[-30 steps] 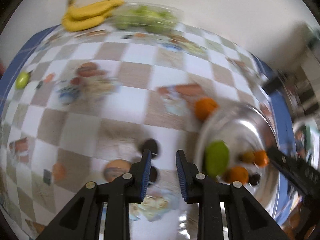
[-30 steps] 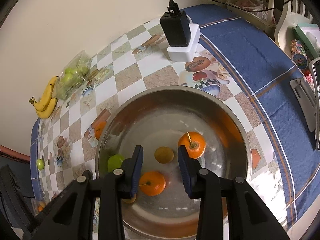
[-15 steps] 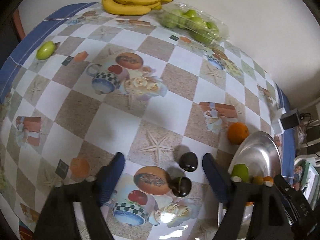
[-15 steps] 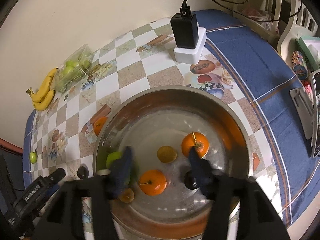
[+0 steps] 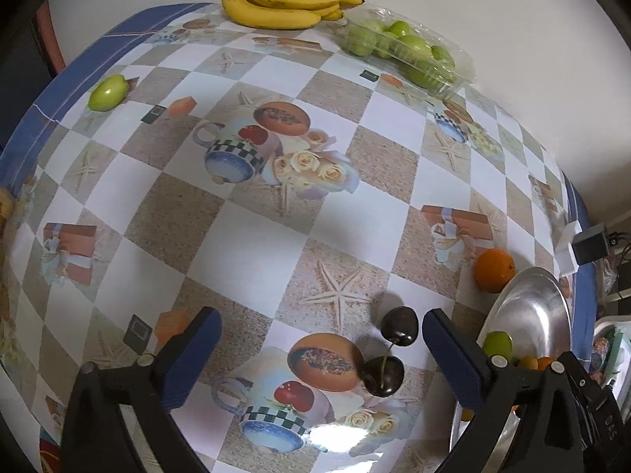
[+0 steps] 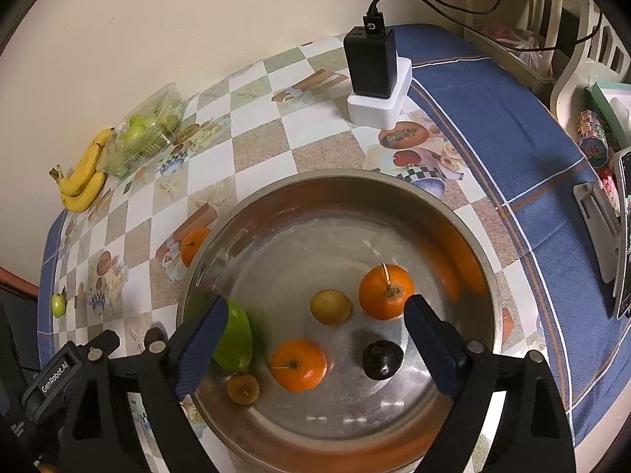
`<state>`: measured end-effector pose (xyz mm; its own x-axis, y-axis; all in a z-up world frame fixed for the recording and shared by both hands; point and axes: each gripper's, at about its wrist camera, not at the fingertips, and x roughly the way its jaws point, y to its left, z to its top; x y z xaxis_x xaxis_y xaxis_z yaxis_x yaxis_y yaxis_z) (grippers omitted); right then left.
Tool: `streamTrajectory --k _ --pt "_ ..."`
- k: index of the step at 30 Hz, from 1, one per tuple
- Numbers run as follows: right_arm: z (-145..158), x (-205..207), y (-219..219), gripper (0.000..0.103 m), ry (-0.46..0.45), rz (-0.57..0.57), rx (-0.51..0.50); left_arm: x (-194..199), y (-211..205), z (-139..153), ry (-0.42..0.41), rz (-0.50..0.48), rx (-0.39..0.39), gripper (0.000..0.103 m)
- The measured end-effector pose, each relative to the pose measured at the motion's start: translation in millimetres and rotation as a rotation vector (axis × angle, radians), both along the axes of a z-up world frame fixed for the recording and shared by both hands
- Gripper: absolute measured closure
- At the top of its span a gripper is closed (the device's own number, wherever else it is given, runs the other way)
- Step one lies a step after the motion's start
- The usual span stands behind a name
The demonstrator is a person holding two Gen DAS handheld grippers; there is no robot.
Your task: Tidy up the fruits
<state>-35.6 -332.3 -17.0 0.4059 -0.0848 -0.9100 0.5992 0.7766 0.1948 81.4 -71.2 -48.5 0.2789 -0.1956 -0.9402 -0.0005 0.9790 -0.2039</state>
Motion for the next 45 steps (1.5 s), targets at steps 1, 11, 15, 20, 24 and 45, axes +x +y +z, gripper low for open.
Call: streamTrajectory --k 1,11,15,20,24,45 --pt "-0.2 0.1 0.1 0.012 0.000 0.001 0.000 0.2 0.6 -0.1 -0.003 0.002 0.005 0.000" --pt "0.5 -0.2 1.5 0.000 -0.007 0.003 -0.022 1.4 5.1 5.7 -0.040 0.016 0.034 0.000" --pt "4.2 0.5 5.7 0.000 -0.030 0.016 -0.012 1.7 4.7 9.4 -0.058 0.008 0.035 0.000" --pt "8.2 4.4 19.1 0.000 -0.059 0.051 0.016 0.6 3.3 14.0 -0.089 -0.017 0.049 0.000" --pt "6.6 10.9 38.2 0.000 -0.054 0.097 0.032 -0.9 5.9 19.6 -0.112 -0.031 0.045 0.000" --pt "2.0 20.7 113.0 0.000 -0.014 0.279 0.072 -12.0 38.6 18.3 -0.056 0.004 -0.017 0.000"
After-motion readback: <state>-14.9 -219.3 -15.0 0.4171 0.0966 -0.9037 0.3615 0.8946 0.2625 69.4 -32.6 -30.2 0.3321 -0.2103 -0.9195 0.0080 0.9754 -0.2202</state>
